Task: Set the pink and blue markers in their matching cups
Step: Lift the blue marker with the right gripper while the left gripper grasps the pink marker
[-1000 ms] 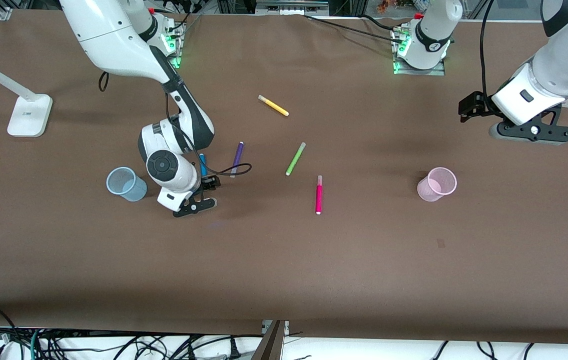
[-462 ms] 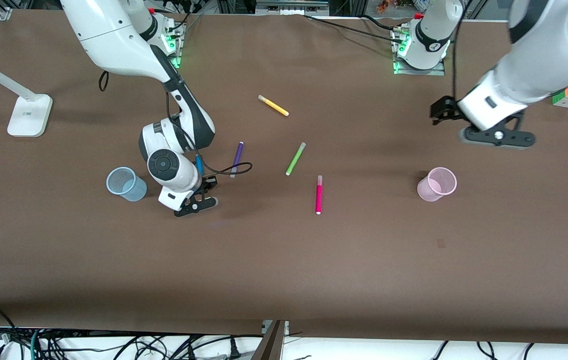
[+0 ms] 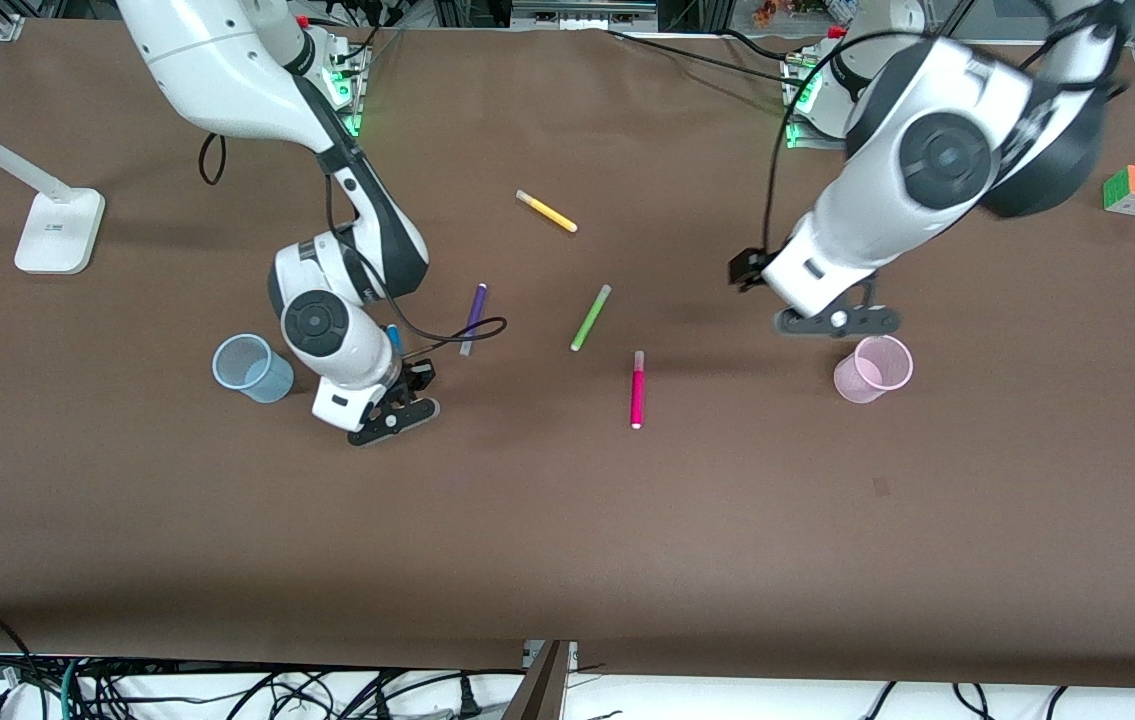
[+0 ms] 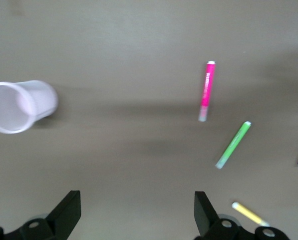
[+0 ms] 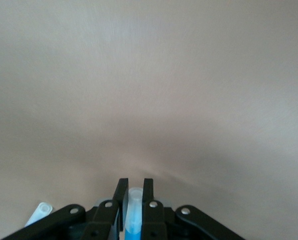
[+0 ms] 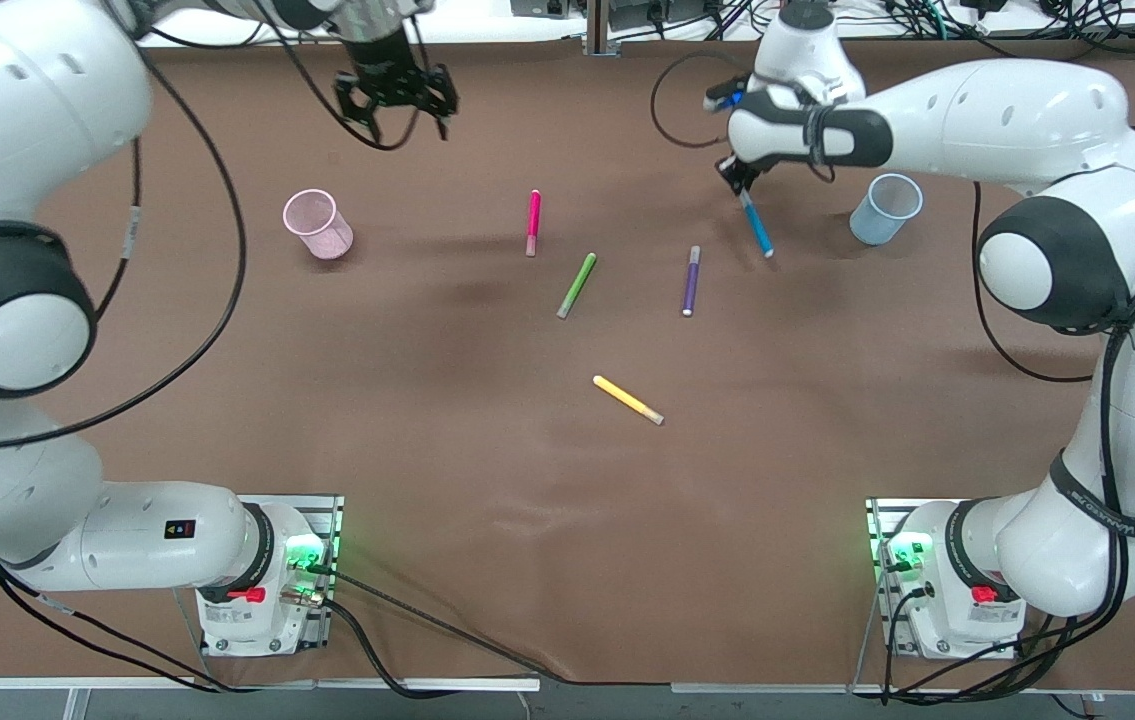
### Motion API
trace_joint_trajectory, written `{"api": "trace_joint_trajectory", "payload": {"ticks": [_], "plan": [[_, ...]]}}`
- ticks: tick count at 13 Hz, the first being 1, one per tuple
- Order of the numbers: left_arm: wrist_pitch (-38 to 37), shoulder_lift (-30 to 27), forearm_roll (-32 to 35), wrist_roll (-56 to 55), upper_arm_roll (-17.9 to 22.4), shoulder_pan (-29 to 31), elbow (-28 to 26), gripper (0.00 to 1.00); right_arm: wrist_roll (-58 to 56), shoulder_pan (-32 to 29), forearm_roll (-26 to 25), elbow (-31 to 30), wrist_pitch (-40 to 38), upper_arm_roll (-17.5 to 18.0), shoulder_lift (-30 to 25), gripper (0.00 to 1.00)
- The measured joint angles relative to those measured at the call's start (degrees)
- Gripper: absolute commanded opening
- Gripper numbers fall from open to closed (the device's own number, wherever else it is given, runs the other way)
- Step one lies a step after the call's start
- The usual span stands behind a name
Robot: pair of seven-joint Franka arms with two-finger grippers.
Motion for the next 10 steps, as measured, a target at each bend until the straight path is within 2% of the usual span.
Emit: {"api": "trace_joint_trajectory", "payload": {"ticks": [4,6,10], "plan": [[9.2,7.7,0.5,-2.7,0.0,-3.3,-0.1,1.0,-12.8,-3.2,0.0,6.4,-6.6,-0.1,-2.3,0.04],[12.9,11.4,4.2,-5.5,-0.1,-5.6,-0.3,1.0,-22.5,-4.2,0.6,7.0,-7.7,-0.1,-4.1,0.04],[19.6,18.4,12.8,-11.2,-0.1,-10.4,-0.3,1.0,-40.6,-6.9,5.9,7.0,-12.2,-0.2,-7.2,0.04]]}}
